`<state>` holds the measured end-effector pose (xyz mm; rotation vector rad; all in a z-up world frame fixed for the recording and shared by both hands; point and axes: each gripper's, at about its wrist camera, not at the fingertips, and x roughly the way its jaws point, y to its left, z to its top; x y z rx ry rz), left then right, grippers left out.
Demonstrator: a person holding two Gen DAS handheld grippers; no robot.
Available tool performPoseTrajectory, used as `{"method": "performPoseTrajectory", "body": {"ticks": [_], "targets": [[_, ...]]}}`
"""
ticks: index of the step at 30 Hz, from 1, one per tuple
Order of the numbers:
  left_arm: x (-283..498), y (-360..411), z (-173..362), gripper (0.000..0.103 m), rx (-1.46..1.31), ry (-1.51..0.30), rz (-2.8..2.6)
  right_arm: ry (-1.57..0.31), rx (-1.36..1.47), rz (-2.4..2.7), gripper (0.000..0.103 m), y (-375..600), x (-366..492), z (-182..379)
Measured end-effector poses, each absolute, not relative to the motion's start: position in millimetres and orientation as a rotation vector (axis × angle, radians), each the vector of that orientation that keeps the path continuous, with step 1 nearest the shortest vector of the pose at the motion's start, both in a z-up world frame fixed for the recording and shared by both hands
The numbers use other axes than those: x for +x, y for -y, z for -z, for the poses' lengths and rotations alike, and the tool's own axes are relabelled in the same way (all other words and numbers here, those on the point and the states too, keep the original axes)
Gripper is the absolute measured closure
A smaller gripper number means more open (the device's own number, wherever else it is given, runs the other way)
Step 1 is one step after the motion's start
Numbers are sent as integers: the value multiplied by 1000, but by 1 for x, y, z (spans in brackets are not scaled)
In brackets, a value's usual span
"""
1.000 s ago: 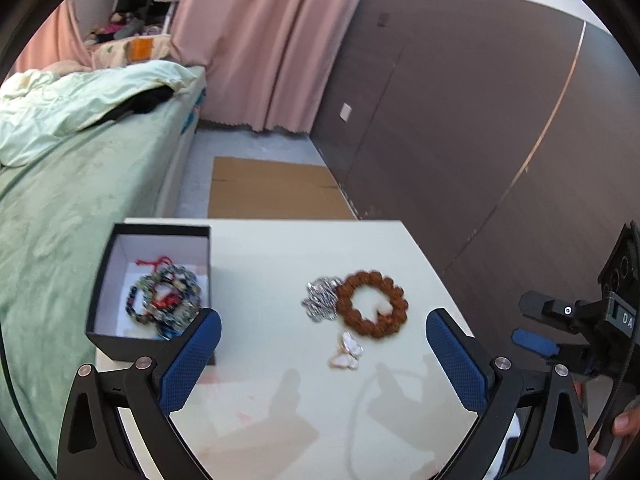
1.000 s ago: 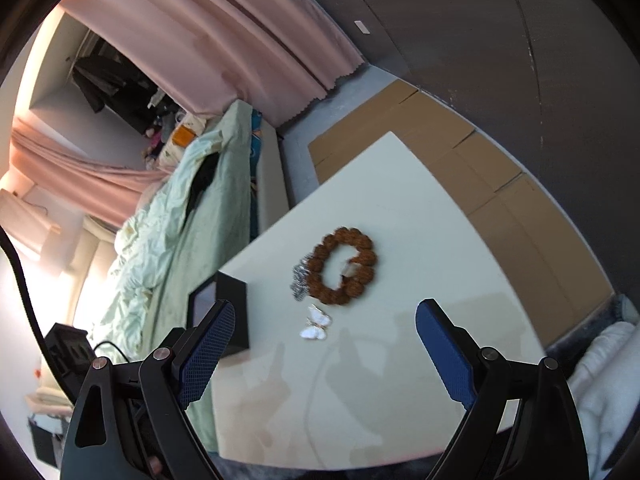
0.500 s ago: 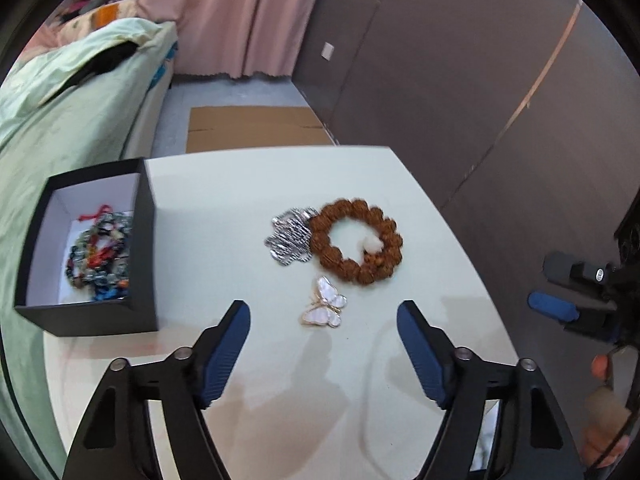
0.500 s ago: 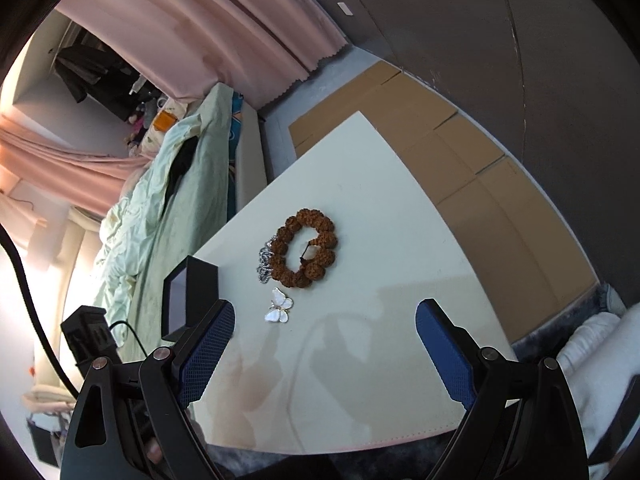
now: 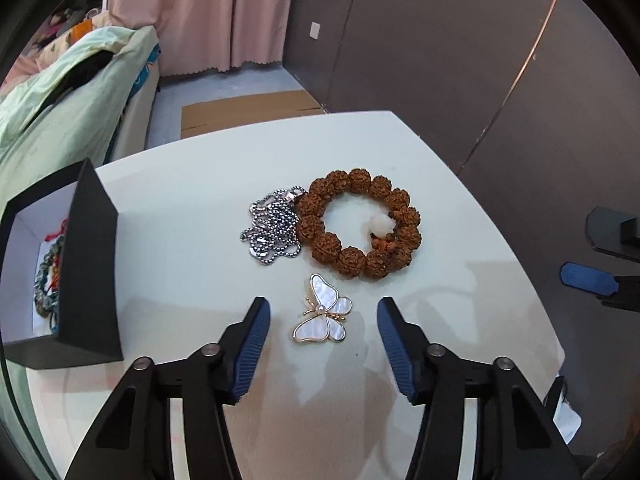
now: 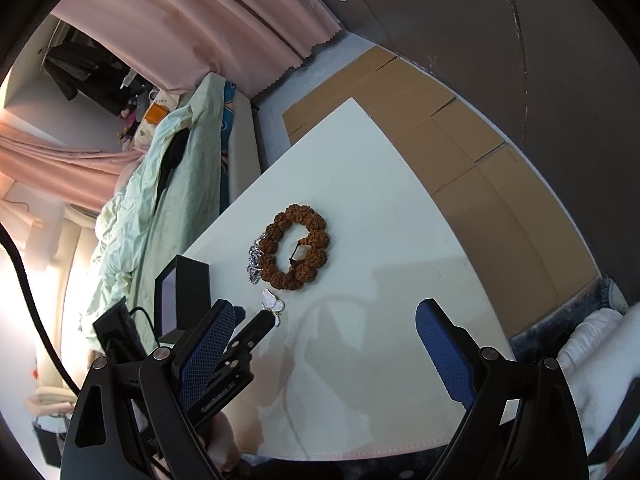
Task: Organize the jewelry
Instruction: 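Grasp the white butterfly pendant with the left tool, then carry the butterfly pendant with the left tool over the black box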
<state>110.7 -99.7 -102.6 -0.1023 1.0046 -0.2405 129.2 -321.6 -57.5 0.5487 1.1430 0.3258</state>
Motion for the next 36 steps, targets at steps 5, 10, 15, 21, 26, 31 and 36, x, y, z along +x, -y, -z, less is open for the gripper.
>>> {"method": "performPoseTrajectory", "body": {"ticks": [5,10,15,21,26,31,36], "targets": [[113,109,110,57,-66,-1017,241,-1154,547,-309,11,320,132,61],[112,108,110,83,-51,-1014,233,-1163,528,-296,11,317,131,63],[107,99,101,91,-91,-992,227,-1180,547,-299,11,316,131,69],[101,95,89,91,-106,-962,237,-1173,573,-292,11,318,132,72],[97,82,76,91,-144,-938,236,-1170,603,-298,11,314,136,75],[93,67,64,91,-182,-911,228,-1176,600,-292,12,303,142,80],[93,49,52,91,-223,-879,213,-1178,575,-280,29,288,153,85]]}}
